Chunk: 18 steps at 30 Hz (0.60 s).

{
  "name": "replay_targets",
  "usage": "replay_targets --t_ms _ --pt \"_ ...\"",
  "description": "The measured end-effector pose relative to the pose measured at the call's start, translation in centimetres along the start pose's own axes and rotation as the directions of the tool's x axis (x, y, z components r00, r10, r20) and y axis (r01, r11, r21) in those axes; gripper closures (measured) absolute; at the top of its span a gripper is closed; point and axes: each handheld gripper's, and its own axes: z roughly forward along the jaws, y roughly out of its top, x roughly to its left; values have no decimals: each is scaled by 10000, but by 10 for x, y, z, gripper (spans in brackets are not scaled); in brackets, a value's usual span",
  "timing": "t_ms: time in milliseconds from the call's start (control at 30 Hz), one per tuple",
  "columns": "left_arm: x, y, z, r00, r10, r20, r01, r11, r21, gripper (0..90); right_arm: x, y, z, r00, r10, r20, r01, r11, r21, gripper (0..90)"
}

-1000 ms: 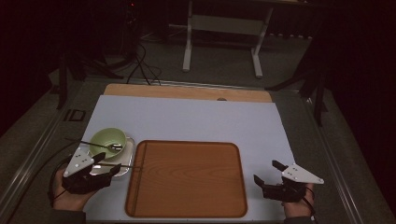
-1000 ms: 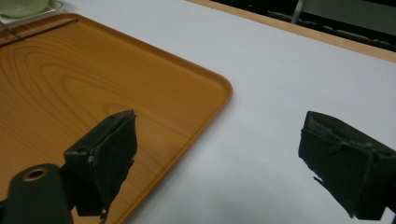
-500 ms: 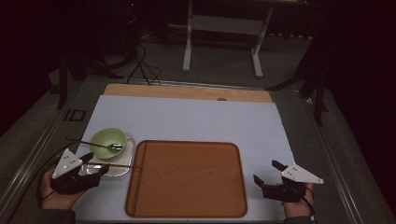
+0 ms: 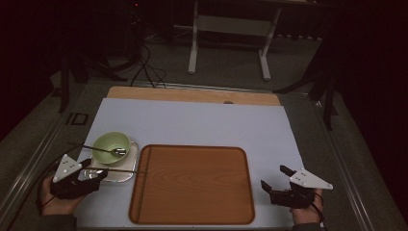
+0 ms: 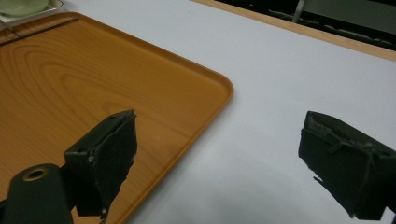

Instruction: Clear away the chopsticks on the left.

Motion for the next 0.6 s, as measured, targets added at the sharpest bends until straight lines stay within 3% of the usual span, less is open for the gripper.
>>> replay_targets --t_ms 333,600 --pt "10 -7 7 9997 -124 -214 131 9994 317 296 0 0 0 10000 -19 -14 19 10000 -7 109" --pt "15 -11 15 10000 -17 -78 22 9973 732 304 0 0 0 10000 -18 -11 18 10000 18 109"
